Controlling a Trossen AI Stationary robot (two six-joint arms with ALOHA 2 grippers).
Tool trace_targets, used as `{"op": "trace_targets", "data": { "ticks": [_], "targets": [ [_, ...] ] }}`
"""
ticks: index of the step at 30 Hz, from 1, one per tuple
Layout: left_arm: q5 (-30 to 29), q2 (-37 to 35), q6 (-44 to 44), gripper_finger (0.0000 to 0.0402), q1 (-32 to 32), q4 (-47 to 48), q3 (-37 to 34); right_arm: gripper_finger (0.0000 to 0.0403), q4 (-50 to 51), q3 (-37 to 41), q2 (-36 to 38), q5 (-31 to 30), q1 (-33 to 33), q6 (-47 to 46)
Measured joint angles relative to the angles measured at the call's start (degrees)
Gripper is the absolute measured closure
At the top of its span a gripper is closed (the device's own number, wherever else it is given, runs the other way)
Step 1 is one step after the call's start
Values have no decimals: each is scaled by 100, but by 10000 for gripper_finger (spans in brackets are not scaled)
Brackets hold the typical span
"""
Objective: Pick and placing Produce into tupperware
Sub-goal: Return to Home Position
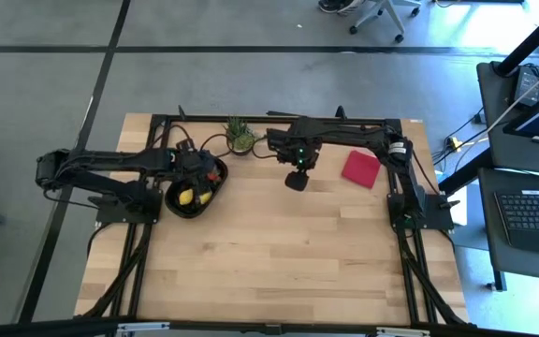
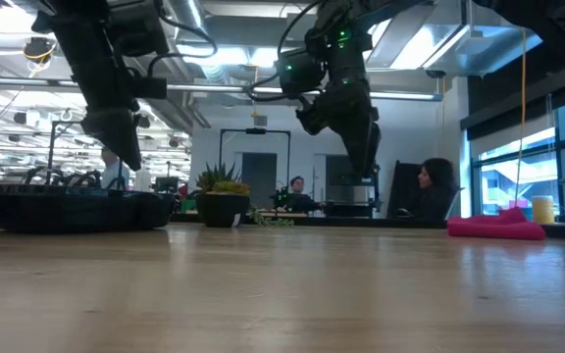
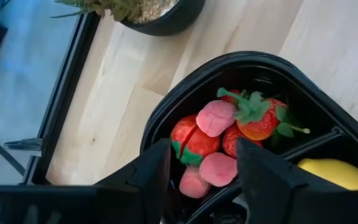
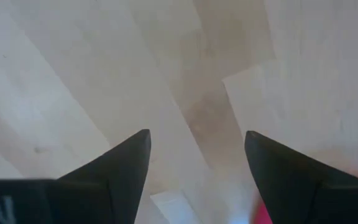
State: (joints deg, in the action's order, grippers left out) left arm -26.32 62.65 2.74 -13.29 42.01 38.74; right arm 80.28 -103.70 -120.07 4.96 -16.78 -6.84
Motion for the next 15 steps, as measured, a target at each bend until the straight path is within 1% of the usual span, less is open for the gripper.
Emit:
{"op": "trace_targets", "data": {
  "ticks": [2,4,6,8,12,13,15],
  "targets": [
    [6,-10,-30,222,-30,-4,0,140,159,0,-2,-41,-11,39],
    [70,-82,-174,215,-33,-51,0,140,538,0,-2,-73,-42,264],
    [311,-195,-391,213,-43,-248,0,140,797,9,33,-102,-75,365],
    [808,-420,-596,214,-141,-527,0,140,716,11,193,-105,-84,479],
    [2176,-960,-1012,219,-461,-1088,0,140,202,11,828,-101,-101,817],
    [2357,-1085,-1039,220,-543,-1186,0,140,5,11,1023,-82,-113,847],
    [2452,-1336,-1038,220,-690,-1492,0,140,-425,11,1430,-85,-160,860]
  ]
}}
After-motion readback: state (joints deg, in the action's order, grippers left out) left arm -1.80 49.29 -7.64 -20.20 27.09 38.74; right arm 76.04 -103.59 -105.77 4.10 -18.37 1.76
